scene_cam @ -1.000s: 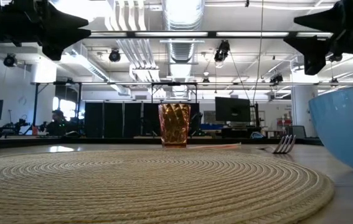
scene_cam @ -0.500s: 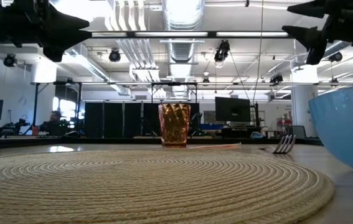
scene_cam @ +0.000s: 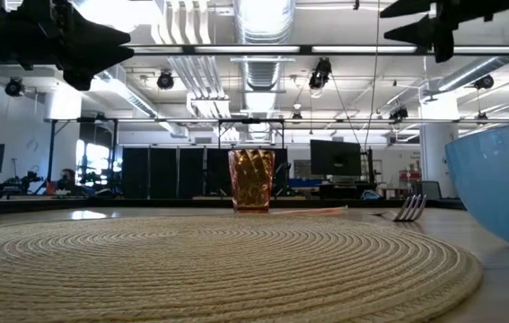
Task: Pick & Place Utensil
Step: Put the brown cup to the top left of the brown mat
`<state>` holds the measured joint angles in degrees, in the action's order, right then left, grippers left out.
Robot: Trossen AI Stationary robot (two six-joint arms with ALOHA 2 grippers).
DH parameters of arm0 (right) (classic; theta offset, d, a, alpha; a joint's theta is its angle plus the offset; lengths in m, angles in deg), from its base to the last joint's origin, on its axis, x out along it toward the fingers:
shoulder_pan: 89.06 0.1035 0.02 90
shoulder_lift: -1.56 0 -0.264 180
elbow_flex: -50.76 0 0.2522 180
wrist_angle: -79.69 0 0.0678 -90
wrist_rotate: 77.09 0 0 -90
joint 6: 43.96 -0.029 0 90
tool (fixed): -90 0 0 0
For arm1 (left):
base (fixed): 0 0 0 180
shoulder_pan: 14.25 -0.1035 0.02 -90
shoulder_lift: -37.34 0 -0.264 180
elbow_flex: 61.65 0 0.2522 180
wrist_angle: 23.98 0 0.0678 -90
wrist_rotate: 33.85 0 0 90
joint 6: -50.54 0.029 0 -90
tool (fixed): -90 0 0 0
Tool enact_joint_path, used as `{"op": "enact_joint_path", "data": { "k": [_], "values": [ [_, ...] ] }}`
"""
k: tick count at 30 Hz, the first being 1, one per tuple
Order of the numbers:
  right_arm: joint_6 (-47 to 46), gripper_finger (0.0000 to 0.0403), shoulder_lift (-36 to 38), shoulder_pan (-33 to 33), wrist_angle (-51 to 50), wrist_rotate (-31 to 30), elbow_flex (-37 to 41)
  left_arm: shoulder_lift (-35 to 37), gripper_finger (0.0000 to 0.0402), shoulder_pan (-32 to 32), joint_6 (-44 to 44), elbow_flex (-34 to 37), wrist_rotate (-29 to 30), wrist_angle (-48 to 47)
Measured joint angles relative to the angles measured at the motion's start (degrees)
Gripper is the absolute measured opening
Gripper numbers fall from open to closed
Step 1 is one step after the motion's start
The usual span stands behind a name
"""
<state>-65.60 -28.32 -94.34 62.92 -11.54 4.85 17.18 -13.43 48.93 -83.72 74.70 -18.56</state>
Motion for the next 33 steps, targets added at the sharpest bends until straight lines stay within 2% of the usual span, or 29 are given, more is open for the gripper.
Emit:
{"op": "enact_joint_path", "data": {
  "k": [5, 13, 22, 29, 33],
  "values": [
    [-2.05, 0.021, -5.85, -3.16, -5.95, -0.11, -7.45, -0.05, 0.0186, 0.0, 0.02, 0.04, 0.0, 0.02],
    [-7.9, 0.021, -14.77, -9.99, -21.04, -0.07, -19.26, -0.05, 0.0186, 0.0, 0.02, 0.04, 0.09, -0.12],
    [-8.19, 0.021, -27.44, -17.38, -35.59, 0.5, -33.24, -0.05, 0.0186, 0.0, 0.52, 0.04, 0.59, -0.33],
    [-7.94, 0.021, -37.82, -20.08, -44.39, 1.17, -42.8, -0.05, 0.0186, 0.0, 2.23, -0.69, 0.78, -0.43],
    [-7.82, 0.021, -42.61, -21.24, -46.28, 4.9, -46.3, -0.05, 0.0186, 0.0, 3.66, -0.79, 0.87, -0.34]
  ]
}}
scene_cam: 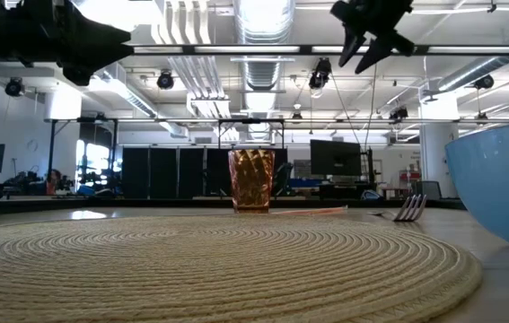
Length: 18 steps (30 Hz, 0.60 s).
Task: Pick & Place Utensil
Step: Put the brown cup to the top left of the brown mat
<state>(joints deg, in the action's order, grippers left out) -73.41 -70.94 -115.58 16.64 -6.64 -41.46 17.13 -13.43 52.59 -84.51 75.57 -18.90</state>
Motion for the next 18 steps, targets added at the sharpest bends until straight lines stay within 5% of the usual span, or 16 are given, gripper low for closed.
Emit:
{"op": "enact_joint_path", "data": {
  "k": [18],
  "values": [
    [2.85, 0.021, -17.27, -0.51, 0.22, 8.14, -5.31, -0.04, 0.0186, 0.0, -1.66, 0.0, 0.05, -2.56]
  ]
}}
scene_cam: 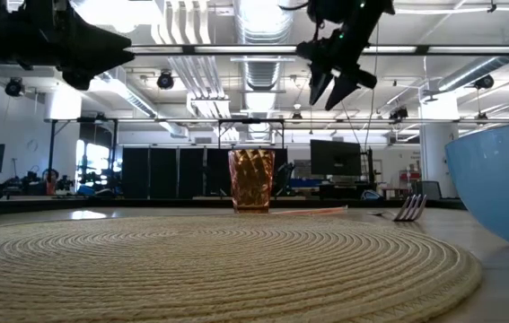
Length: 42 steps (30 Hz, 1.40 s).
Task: Pick & Place Utensil
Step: Put the brown cup to the top left of the brown mat
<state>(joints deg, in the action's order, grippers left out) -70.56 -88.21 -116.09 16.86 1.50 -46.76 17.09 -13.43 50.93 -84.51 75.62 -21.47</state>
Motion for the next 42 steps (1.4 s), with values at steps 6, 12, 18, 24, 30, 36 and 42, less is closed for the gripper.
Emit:
{"op": "enact_joint_path", "data": {
  "k": [6, 12, 18, 24, 30, 36, 42],
  "values": [
    [1.18, 0.021, -5.09, -0.02, 0.48, 0.15, -1.39, 0.0, 0.0186, 0.0, -3.41, 0.0, -0.04, -4.15],
    [1.33, 0.021, -9.16, -0.04, 3.24, 3.36, -2.77, 0.0, 0.0186, 0.0, -4.34, 0.0, -0.04, -4.88],
    [1.05, 0.021, -11.74, 0.02, 8.4, 6.14, -3.15, 0.0, 0.0186, 0.0, -4.09, 0.0, -0.04, -4.81],
    [0.0, 0.021, -13.58, 0.15, 9.75, 7.39, -3.15, 0.0, 0.0186, 0.0, -2.8, 0.0, -0.04, -4.73],
    [-0.71, 0.021, -14.55, 0.92, 11.11, 7.44, -3.16, 0.0, 0.0186, 0.0, 0.26, 0.0, -0.02, -4.02],
    [-1.71, 0.021, -15.51, 1.88, 12.24, 7.43, -3.22, 0.0, 0.0186, 0.0, 2.87, 0.0, 0.37, -2.56],
    [-1.8, 0.021, -17.18, 2.8, 13.42, 7.41, -3.2, 0.02, 0.0186, 0.0, 3.68, 0.0, 0.68, -0.67]
  ]
}}
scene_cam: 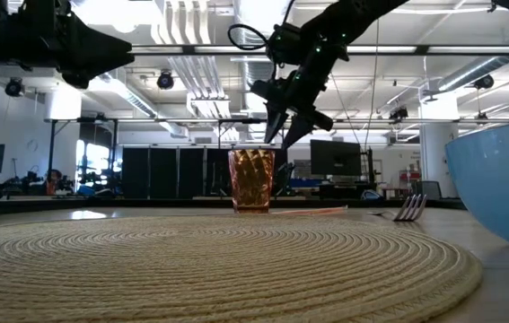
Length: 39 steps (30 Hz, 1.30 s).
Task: Pick & Place Utensil
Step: Put the brown cup to the top left of the brown mat
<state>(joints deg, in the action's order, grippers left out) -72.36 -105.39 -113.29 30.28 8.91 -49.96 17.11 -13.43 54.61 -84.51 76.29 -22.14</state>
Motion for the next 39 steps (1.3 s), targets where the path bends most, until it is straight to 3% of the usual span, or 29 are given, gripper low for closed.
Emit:
{"op": "enact_joint_path", "data": {
  "k": [16, 21, 34, 39],
  "values": [
    [0.04, 0.0199, -5.1, 0.37, 0.69, 0.04, 0.04, -0.05, 0.0186, 0.0, -0.39, 0.0, 0.33, 0.06],
    [0.07, 0.0163, -6.41, 0.37, 0.87, 0.11, 0.07, -0.13, 0.0186, 0.0, -1.6, 0.0, 0.33, -0.16],
    [3.13, 0.0021, -5.27, 0.35, 1.48, 1.11, 0.07, -0.24, 0.0186, 0.0, -2.74, 0.0, 0.33, -1.21],
    [3.34, 0.0016, -4.05, 0.35, 1.27, 4.15, 0.09, -0.24, 0.0186, 0.0, -0.58, 0.0, 0.34, -1.14]
  ]
}}
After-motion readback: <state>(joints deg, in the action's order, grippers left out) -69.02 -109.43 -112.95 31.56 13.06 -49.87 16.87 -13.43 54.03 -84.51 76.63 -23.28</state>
